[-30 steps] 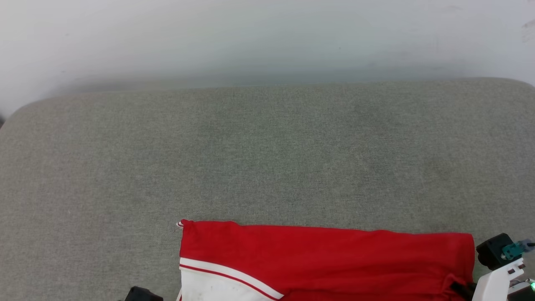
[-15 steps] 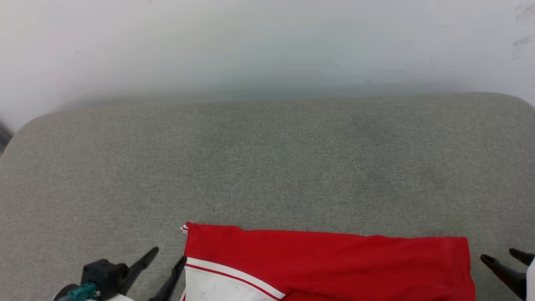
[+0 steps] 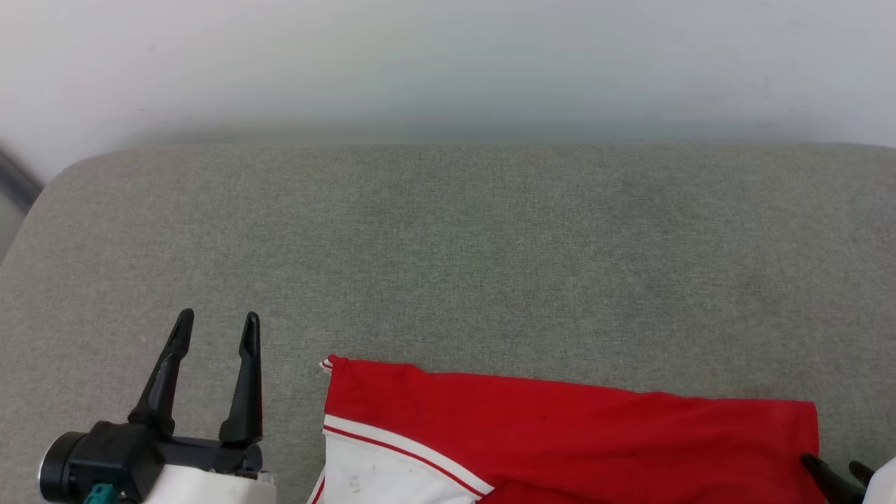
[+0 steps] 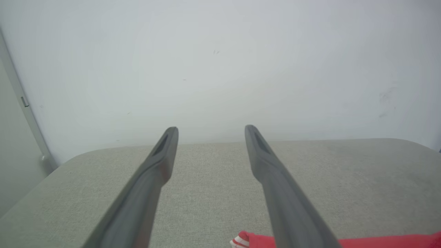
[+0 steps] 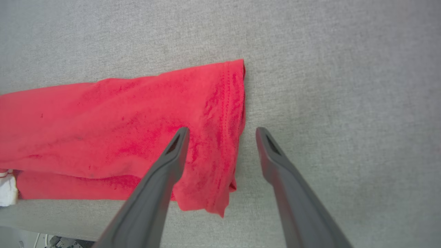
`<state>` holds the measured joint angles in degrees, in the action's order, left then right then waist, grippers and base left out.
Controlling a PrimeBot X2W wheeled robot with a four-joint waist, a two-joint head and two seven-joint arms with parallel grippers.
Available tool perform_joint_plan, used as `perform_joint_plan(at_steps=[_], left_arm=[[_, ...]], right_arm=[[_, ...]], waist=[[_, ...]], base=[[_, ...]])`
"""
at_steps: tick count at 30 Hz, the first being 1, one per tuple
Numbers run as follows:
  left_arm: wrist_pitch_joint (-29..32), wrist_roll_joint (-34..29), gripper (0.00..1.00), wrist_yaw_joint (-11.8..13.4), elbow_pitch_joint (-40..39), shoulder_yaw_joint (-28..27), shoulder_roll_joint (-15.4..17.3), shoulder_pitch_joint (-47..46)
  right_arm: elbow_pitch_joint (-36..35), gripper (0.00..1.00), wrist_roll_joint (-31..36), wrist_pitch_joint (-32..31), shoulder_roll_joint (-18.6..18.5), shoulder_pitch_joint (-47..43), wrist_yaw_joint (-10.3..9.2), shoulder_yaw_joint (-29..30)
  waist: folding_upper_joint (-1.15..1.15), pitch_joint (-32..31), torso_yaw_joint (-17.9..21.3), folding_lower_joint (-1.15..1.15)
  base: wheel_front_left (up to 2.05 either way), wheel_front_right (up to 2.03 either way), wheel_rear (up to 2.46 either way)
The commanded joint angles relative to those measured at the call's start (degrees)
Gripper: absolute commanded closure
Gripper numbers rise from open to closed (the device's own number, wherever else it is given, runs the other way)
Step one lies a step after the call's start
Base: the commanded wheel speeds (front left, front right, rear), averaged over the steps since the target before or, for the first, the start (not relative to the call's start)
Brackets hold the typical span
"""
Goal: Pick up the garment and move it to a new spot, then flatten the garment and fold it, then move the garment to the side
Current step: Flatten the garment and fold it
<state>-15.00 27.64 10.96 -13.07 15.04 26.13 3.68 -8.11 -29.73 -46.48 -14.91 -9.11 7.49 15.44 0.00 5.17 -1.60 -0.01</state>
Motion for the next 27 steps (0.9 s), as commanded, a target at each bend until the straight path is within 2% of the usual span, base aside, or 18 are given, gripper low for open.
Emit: perform_joint_plan(at_steps=[1, 5, 10, 11, 19, 20, 21, 27], left_arm=[[-0.2, -3.4, 0.0, -1.7, -0.5, -1.8, -2.1, 1.3], [-0.2, -9.3, 0.0, -6.1, -0.3, -5.7, -6.5, 3.3], [-0.2, -13.0, 0.0, -11.0, 0.9, -9.0, -10.6, 4.2], [-0.2, -14.5, 0.0, -13.5, 1.3, -10.8, -12.8, 4.1], [-0.2, -17.2, 0.0, -17.0, 2.8, -13.5, -16.5, 4.2], [-0.2, -17.5, 0.0, -17.2, 3.0, -13.7, -16.8, 4.3], [-0.2, -17.6, 0.0, -17.4, 3.1, -13.9, -17.0, 4.4], [-0.2, -18.5, 0.0, -18.0, 3.5, -14.7, -17.6, 5.1]], right_arm=[[1.3, 0.0, 1.2, 0.3, 1.5, -0.2, 0.0, 0.8], [5.0, 0.0, 3.8, 1.9, 3.9, 0.5, 0.0, 2.5], [9.8, 0.0, 4.7, 3.7, 5.8, 1.7, 0.0, 3.4], [12.4, 0.0, 3.9, 4.0, 6.6, 2.1, 0.0, 2.8], [16.8, 0.0, 0.1, 3.9, 8.3, 1.0, 0.08, -3.9], [17.2, 0.67, -0.1, 4.2, 8.2, 0.7, 0.09, -4.4], [17.4, 1.0, -0.4, 4.6, 8.1, 0.6, 0.09, -4.9], [16.9, 1.0, -0.7, 8.0, 4.9, 1.5, -0.03, -4.0]], waist=[[0.0, 0.6, -0.6, 0.01], [0.0, 1.3, -1.5, 0.01], [0.0, 2.2, -2.5, 0.01], [0.0, 2.6, -3.1, 0.01], [0.0, 2.4, -3.7, 0.01], [0.0, 2.2, -3.7, 0.01], [0.0, 1.9, -3.6, 0.01], [0.0, 0.9, -2.9, 0.01]], base=[[0.0, 0.0, 0.0], [0.0, 0.0, 0.0], [0.0, 0.0, 0.0], [0.0, 0.0, 0.0], [0.0, 0.0, 0.0], [0.0, 0.0, 0.0], [0.0, 0.0, 0.0], [0.0, 0.0, 0.0]])
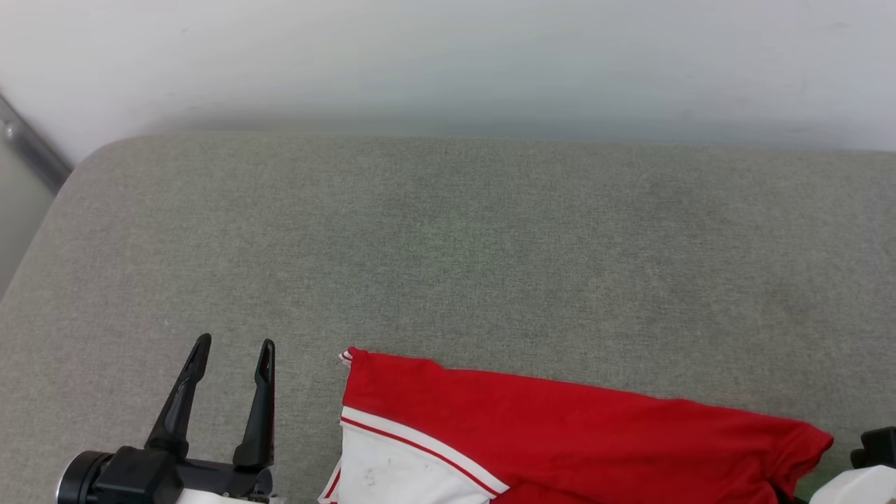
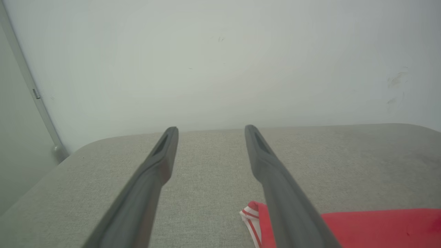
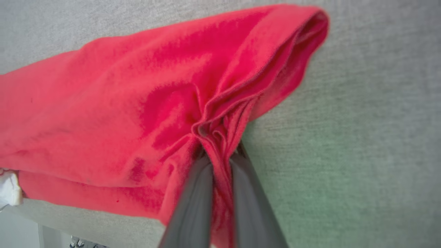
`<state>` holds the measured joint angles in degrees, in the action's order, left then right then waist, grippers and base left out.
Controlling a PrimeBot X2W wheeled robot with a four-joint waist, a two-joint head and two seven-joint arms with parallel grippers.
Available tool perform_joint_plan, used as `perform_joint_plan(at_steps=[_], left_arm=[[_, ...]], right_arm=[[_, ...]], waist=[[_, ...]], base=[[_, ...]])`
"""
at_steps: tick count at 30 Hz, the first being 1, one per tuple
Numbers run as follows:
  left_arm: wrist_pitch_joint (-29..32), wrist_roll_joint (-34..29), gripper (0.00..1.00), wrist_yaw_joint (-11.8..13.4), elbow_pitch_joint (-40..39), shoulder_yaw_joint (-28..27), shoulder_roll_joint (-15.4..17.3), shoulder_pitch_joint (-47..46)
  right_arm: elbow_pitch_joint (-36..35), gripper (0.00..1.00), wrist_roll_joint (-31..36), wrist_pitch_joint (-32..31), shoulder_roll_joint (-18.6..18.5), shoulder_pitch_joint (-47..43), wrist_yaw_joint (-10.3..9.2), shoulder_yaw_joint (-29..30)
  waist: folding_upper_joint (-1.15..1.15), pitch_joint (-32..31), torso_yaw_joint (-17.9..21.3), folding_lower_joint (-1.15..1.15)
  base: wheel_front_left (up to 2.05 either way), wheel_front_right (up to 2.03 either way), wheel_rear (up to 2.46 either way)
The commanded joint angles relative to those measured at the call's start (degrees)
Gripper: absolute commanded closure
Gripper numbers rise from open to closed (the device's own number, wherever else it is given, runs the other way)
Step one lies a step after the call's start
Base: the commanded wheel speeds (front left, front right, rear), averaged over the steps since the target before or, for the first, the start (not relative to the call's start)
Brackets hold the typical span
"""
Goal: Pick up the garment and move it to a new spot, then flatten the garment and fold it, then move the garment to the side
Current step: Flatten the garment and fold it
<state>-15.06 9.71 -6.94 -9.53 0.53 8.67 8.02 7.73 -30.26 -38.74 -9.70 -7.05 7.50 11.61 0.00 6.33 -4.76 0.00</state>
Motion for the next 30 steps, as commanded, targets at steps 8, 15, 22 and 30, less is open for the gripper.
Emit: perform_joint_plan(at_steps=[8, 15, 22, 30], left_arm=[[-0.1, -0.7, 0.0, -0.4, 0.0, -0.5, -0.6, 1.0], [-0.1, -0.6, 0.0, -0.5, 0.2, -0.1, -0.9, 0.9], [-0.1, 0.0, 0.0, -0.5, 0.3, 0.2, -1.3, 1.6], [-0.1, 0.4, 0.0, -0.5, 0.5, 0.9, -1.7, 2.0]], right_arm=[[0.6, 1.0, 1.6, 3.2, -5.7, 1.8, -0.06, 6.2], [1.2, 1.0, 4.8, 4.0, -9.6, 2.9, -0.04, 9.6], [-9.2, 1.0, 2.9, -1.2, -7.4, -0.3, -0.03, 3.6], [-24.0, 1.0, -0.1, -12.2, 2.5, -3.2, -0.03, -10.4]], waist=[[0.0, -0.8, 1.4, 0.0], [0.0, -1.1, 1.7, 0.0], [0.0, -2.6, 1.1, 0.0], [0.0, -4.1, -1.9, 0.0]], base=[[0.0, 0.0, 0.0], [0.0, 0.0, 0.0], [0.0, 0.0, 0.0], [0.0, 0.0, 0.0]])
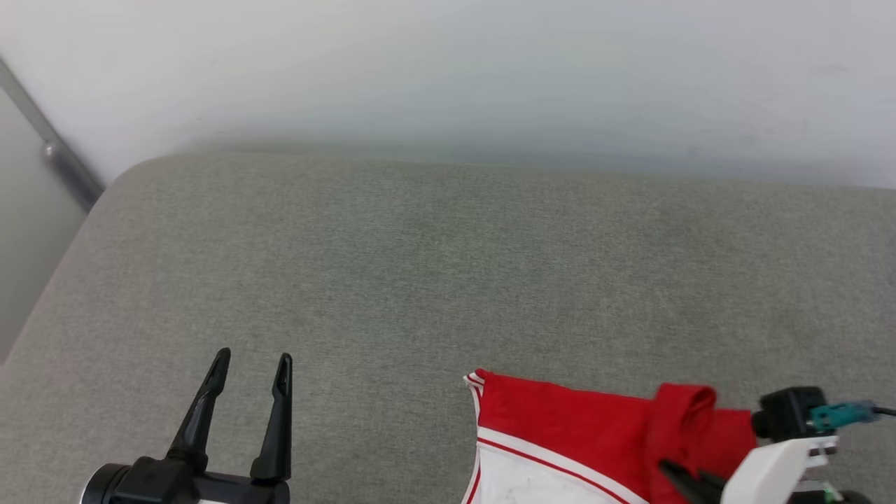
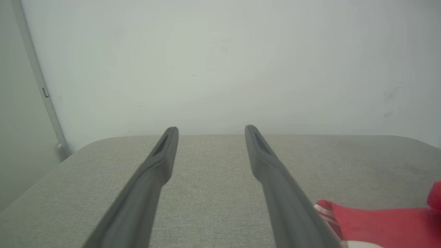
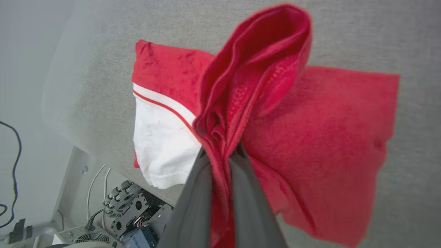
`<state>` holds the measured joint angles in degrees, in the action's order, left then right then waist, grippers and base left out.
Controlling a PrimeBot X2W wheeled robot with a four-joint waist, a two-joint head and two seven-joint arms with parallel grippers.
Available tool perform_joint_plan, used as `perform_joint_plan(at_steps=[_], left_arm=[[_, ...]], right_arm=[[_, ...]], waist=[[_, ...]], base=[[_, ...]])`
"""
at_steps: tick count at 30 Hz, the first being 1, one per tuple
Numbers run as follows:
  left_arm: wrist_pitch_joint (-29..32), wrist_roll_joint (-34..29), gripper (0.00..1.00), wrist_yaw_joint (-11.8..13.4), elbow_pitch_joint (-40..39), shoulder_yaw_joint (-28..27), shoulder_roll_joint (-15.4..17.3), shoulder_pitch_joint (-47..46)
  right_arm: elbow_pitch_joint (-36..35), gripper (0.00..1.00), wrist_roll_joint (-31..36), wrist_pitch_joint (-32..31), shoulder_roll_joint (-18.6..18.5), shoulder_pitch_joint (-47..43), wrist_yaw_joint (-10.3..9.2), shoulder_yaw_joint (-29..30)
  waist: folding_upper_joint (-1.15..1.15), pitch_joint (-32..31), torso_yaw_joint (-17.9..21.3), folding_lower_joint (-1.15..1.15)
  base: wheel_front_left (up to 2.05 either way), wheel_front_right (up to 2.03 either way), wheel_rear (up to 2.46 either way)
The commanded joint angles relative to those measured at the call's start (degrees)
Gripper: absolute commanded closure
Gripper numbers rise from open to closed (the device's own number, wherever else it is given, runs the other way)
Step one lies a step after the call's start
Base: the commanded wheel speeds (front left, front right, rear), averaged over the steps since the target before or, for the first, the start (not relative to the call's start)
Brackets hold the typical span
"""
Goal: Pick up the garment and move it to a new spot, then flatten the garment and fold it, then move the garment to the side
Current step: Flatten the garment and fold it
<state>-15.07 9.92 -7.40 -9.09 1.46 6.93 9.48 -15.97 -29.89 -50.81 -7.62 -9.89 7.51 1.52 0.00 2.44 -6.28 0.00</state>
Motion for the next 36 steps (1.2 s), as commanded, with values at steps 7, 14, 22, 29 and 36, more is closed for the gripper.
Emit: perform_joint_plan(at_steps=[7, 14, 22, 29, 36], left_arm=[[-0.1, 0.3, 0.0, 0.0, 0.0, 0.0, 0.5, 0.7], [-0.1, 0.3, 0.0, 0.0, 0.0, 0.2, 0.8, 0.3], [-0.1, 0.3, 0.0, 0.0, 0.2, 0.6, 0.9, -0.7], [-0.1, 0.2, 0.0, 0.0, 0.6, 0.0, 0.7, 0.1], [-0.1, 0.5, 0.0, 0.0, 0.5, 0.2, 0.8, -0.2]], right_arm=[[0.0, 1.0, -2.5, -1.0, 4.3, 1.3, -0.04, -6.6], [5.7, 1.0, -6.1, 3.4, 4.9, 4.6, -0.04, -11.0], [14.7, 0.0, -4.5, 8.3, 4.8, 9.2, -0.03, -16.3], [14.3, 0.0, -6.7, 10.2, 4.8, 11.7, -0.03, -20.6], [12.2, 0.0, 3.8, 13.9, 3.7, 18.4, -0.03, -16.1]], waist=[[0.0, -0.7, -2.4, 0.0], [0.0, -0.4, -3.9, 0.0], [0.0, 0.3, -5.0, 0.0], [0.0, -0.1, -3.8, 0.0], [0.0, -0.4, -1.0, 0.0]], base=[[0.0, 0.0, 0.0], [0.0, 0.0, 0.0], [0.0, 0.0, 0.0], [0.0, 0.0, 0.0], [0.0, 0.0, 0.0]])
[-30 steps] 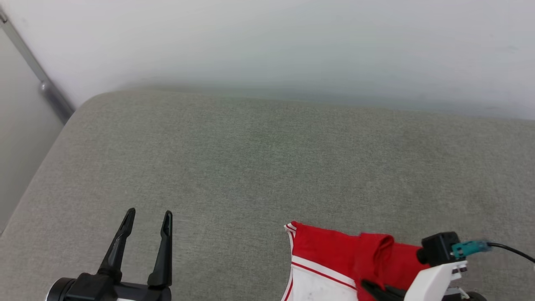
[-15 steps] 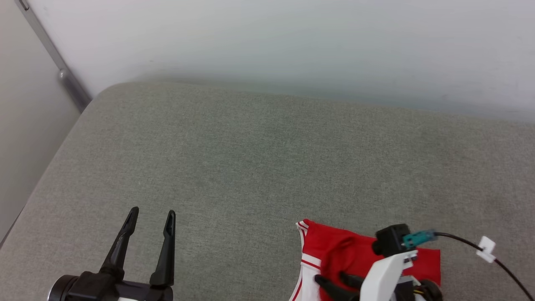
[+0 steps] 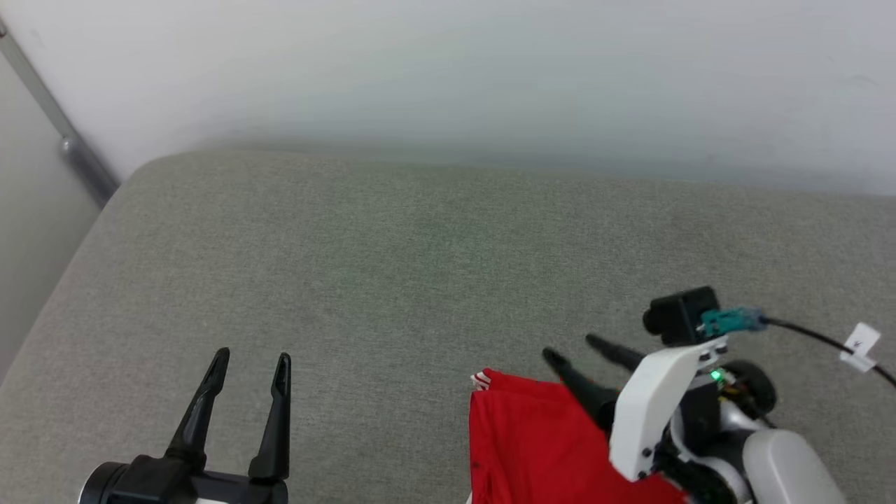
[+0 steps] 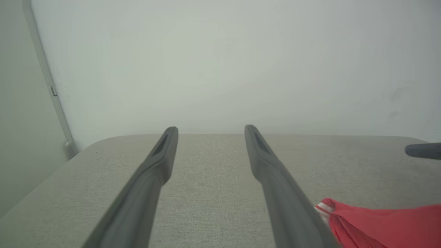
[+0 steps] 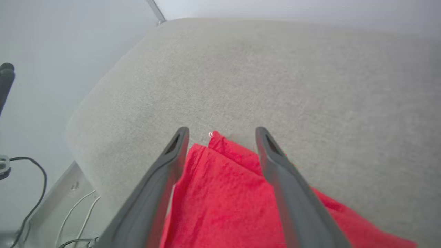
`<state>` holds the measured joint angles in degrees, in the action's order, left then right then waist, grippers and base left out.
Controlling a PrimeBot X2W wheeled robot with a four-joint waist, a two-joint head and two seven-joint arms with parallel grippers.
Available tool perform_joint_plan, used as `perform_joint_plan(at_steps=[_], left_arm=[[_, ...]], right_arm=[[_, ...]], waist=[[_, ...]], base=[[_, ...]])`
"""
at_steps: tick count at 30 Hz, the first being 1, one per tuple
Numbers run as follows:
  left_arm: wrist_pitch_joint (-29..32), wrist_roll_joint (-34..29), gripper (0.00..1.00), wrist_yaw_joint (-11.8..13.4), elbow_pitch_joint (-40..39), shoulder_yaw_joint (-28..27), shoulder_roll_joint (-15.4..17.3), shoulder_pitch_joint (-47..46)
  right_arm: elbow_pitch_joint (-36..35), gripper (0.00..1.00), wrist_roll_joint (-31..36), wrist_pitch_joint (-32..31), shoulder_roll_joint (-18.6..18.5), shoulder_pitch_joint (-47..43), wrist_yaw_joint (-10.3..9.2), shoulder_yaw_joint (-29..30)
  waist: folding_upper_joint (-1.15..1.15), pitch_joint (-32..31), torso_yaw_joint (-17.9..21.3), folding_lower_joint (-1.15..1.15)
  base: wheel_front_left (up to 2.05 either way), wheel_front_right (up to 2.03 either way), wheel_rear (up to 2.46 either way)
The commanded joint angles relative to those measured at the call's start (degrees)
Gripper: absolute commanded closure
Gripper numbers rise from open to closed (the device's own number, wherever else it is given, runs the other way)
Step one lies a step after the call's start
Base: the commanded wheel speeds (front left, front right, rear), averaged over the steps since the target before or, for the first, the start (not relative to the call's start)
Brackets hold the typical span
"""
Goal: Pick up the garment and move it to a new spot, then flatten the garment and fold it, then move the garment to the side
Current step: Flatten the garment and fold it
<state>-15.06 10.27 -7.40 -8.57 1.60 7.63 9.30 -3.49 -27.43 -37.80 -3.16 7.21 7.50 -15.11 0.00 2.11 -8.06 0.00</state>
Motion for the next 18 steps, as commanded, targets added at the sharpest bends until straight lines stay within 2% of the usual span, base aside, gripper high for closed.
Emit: perform_joint_plan(at_steps=[1, 7, 11, 14, 18], left_arm=[[-0.1, 0.3, 0.0, 0.0, -0.1, 0.0, 0.0, -0.1], [-0.1, 0.6, 0.0, 0.0, -0.1, 0.5, -0.1, -0.6], [-0.1, 0.8, 0.0, 0.0, 0.1, 0.6, -0.4, -0.7], [-0.1, 1.0, 0.0, 0.0, 0.2, 0.8, -0.6, -0.6], [-0.1, 1.3, 0.0, 0.0, 0.4, 1.3, -0.9, 0.0]], right_arm=[[-0.5, 0.0, 3.2, 2.1, -2.2, 2.3, -0.02, 1.5], [-1.2, 0.0, 9.4, 12.9, -10.8, 5.4, -0.02, 7.5], [-1.5, 0.0, 11.5, 21.2, -15.3, 3.0, -0.02, 11.9], [-1.8, 0.0, 11.7, 27.3, -16.2, -0.2, -0.02, 15.2], [-3.8, 0.0, 11.1, 34.6, -14.4, -5.5, -0.02, 18.9]], waist=[[0.0, -0.1, 1.2, 0.0], [0.0, 0.2, 3.7, 0.0], [0.0, 0.3, 4.9, 0.0], [0.0, 0.2, 5.3, 0.0], [0.0, 0.2, 5.5, 0.0]], base=[[0.0, 0.0, 0.0], [0.0, 0.0, 0.0], [0.0, 0.0, 0.0], [0.0, 0.0, 0.0], [0.0, 0.0, 0.0]])
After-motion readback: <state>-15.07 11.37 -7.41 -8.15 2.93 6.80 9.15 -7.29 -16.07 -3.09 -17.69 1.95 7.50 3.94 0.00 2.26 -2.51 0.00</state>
